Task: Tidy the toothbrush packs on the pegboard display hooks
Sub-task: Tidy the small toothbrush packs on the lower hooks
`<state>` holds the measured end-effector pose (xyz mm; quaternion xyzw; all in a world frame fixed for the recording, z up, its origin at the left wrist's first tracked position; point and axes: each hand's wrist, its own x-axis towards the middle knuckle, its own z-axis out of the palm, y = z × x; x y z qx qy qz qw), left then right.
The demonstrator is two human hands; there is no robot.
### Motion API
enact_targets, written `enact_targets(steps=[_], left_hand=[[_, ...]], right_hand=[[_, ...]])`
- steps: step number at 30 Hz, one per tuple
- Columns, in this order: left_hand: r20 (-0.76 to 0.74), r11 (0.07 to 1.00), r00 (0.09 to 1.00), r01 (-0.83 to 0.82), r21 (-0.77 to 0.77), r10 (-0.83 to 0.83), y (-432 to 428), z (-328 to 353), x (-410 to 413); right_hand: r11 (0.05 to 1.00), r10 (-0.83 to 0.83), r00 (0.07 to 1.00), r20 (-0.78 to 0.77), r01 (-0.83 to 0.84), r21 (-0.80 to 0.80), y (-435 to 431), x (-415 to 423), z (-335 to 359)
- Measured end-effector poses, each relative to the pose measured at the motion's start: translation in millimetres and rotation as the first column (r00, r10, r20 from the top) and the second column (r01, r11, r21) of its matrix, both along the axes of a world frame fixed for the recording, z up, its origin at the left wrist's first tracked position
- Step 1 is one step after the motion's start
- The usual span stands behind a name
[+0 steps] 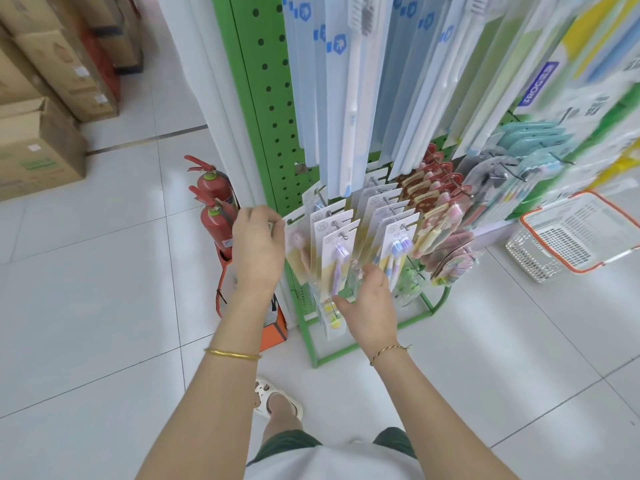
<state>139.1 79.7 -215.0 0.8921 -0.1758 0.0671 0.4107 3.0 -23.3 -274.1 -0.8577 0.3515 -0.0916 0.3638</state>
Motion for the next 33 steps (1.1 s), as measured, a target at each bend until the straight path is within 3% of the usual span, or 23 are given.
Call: enact_targets(steps=[5, 9, 14, 17, 20, 23, 29, 33], left_hand=[[-0.152, 0.986, 0.975, -0.163, 0.021, 0.165, 21, -25, -37], [-0.247, 0.985, 0.953, -0.170, 0.039, 0.175, 22, -33, -73], [-0.244, 0.998, 0.970, -0.032, -0.053, 0.018, 10, -35, -111], [-0.378, 0.976, 0.923, -0.010, -0.217, -0.075, -8, -24, -126], [-0.429, 0.936, 0.892, -0.018, -0.351, -0.143, -31, -9, -135], [-0.437, 0.901, 0.867, 0.028, -0.434, -0.238, -57, 7, -144], [-0.334, 0.869, 0.848, 0.256, -0.423, -0.412, -92, 25, -164], [-0.323, 0.828, 0.788, 0.381, -0.411, -0.524, -101, 28, -168]], right_hand=[[1.000, 0.013, 1.000, 0.004, -0.013, 0.011, 0, -10, 0], [0.997, 0.044, 0.999, -0.005, -0.044, 0.069, -5, -24, 0], [0.962, 0.157, 0.987, -0.022, -0.148, 0.232, -22, -52, -3], [0.913, 0.176, 0.983, 0.052, -0.183, 0.365, -35, -74, 3], [0.857, 0.100, 0.974, 0.204, -0.188, 0.480, -47, -96, 17], [0.866, 0.004, 0.948, 0.319, -0.163, 0.474, -56, -109, 34], [0.882, -0.169, 0.881, 0.441, -0.065, 0.467, -73, -116, 52], [0.855, -0.269, 0.826, 0.495, -0.032, 0.518, -80, -113, 59]])
